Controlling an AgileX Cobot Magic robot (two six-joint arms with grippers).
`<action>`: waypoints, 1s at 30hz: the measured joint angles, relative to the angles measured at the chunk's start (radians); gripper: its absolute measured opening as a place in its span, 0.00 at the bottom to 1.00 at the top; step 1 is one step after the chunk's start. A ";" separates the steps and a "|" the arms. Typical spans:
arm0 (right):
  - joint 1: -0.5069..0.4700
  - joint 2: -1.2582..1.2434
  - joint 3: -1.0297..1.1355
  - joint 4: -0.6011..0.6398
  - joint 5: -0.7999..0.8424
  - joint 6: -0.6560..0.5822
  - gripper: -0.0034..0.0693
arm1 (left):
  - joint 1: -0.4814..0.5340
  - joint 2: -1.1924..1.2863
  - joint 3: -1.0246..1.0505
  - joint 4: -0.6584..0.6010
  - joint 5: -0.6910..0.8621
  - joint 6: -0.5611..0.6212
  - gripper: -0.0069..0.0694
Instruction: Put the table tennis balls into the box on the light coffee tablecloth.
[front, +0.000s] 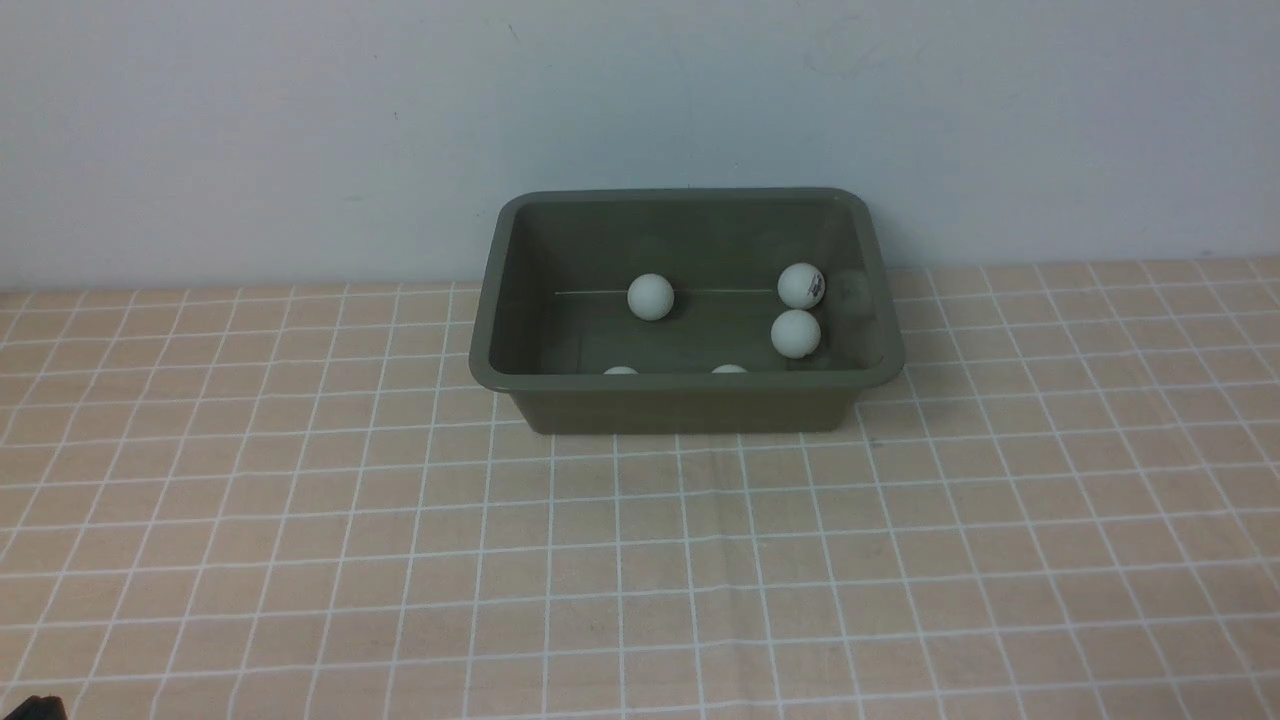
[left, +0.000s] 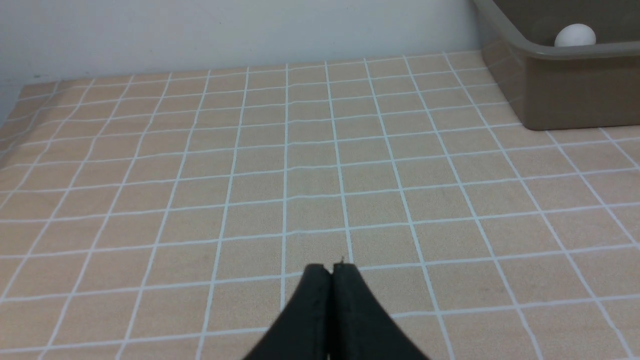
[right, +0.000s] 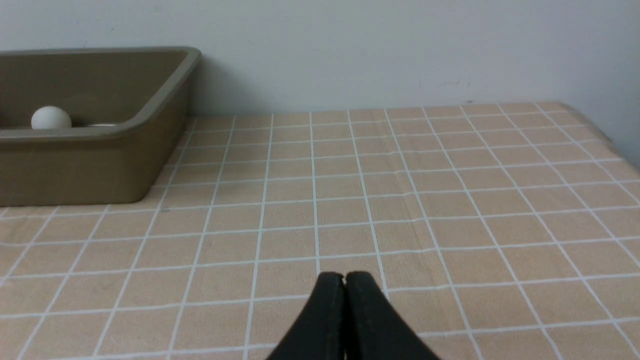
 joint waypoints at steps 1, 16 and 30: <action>0.000 0.000 0.000 0.000 0.000 0.000 0.02 | 0.000 0.000 0.000 0.000 0.000 0.000 0.00; 0.000 0.000 -0.005 0.019 0.038 0.000 0.02 | 0.000 0.000 0.000 0.000 0.001 0.000 0.00; 0.000 0.000 -0.005 0.019 0.040 0.000 0.02 | 0.000 0.000 0.000 0.000 0.001 -0.001 0.00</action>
